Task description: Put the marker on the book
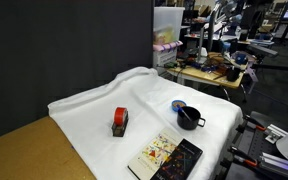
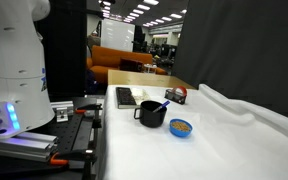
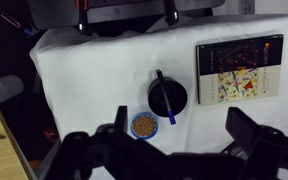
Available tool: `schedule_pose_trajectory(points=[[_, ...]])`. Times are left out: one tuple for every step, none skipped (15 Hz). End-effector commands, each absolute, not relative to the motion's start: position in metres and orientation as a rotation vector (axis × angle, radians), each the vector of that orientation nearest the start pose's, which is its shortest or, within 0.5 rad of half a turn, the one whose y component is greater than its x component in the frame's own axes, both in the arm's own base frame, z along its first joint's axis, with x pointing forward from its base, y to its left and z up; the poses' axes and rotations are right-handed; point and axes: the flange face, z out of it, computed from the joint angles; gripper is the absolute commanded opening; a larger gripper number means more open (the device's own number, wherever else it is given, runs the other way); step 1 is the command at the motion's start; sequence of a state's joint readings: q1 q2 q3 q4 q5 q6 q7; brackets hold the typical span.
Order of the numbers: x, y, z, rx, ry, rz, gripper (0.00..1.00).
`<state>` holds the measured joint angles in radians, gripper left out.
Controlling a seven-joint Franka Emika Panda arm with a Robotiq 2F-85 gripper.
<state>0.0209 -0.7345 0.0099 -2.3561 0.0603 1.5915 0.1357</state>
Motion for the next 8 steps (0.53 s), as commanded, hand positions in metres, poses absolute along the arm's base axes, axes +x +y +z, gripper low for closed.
schedule_pose_trajectory(points=[[0.322,0.017,0.577,-3.086,0.169,0.055,1.00],[0.322,0.017,0.577,-3.086,0.169,0.055,1.00],[0.326,0.021,0.579,-3.086,0.167,0.052,1.00],[0.331,0.026,0.582,-3.088,0.165,0.041,1.00],[0.337,0.031,0.585,-3.092,0.161,0.026,1.00],[0.344,0.036,0.589,-3.096,0.155,0.003,1.00],[0.352,0.043,0.594,-3.095,0.150,-0.017,1.00],[0.360,0.049,0.599,-3.099,0.144,-0.040,1.00]])
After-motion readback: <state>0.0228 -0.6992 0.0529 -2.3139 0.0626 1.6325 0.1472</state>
